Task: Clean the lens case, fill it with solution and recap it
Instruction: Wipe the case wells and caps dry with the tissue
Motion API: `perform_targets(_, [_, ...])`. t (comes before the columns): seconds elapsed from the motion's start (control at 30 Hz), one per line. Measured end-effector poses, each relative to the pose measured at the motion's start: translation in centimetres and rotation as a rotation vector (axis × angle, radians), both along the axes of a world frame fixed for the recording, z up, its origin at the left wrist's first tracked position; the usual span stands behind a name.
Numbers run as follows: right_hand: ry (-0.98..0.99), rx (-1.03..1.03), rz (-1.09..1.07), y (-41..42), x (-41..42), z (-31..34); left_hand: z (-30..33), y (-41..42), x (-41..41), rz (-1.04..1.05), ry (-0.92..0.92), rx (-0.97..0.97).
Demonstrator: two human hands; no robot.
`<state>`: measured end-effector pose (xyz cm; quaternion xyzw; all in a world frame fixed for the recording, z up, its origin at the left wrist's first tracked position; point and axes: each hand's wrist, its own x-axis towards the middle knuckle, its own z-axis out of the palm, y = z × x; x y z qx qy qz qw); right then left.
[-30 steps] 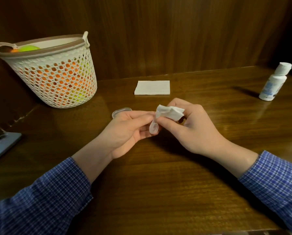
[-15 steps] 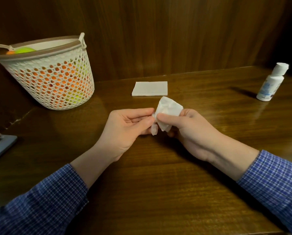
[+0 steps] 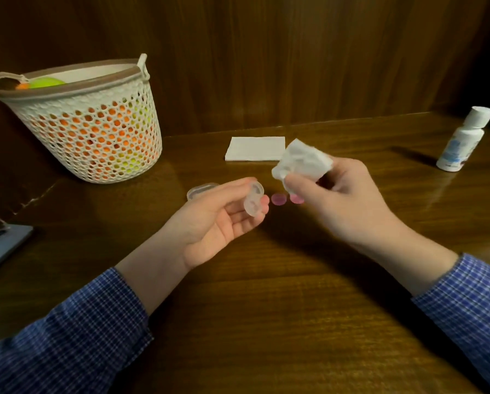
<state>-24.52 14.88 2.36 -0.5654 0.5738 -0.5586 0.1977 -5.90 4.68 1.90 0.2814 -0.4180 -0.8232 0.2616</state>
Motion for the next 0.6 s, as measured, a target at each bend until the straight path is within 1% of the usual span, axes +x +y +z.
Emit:
perform_targets(0.03, [0.222,-0.112,0.017,0.0,-0.1,-0.4,0.0,0.0,0.1,-0.041,0.007,0.027])
perform_targets(0.07, [0.393,-0.188,0.039,0.0,-0.1,-0.7,0.0,0.1,0.1,-0.079,0.010,0.048])
perform_targets(0.1, [0.512,-0.231,0.049,-0.1,0.0,-1.0,-0.1,0.1,0.2,-0.108,0.010,0.064])
perform_targets(0.17, [0.673,-0.261,0.044,-0.3,-0.2,-1.4,-0.2,-0.1,0.4,-0.135,-0.004,0.079])
perform_targets(0.23, [0.785,-0.270,0.033,-0.4,-0.4,-1.4,-0.3,-0.2,0.5,-0.146,-0.023,0.085])
perform_targets(0.33, [0.831,-0.229,0.075,-0.3,-0.3,-1.5,-0.2,-0.2,0.7,-0.170,-0.068,0.091])
perform_targets(0.5, [0.831,-0.142,0.169,0.1,-0.2,-1.3,0.0,-0.2,0.8,-0.242,-0.177,-0.022])
perform_targets(0.6, [0.853,-0.117,0.217,0.3,-0.2,-1.0,0.1,-0.1,0.9,-0.277,-0.214,-0.053])
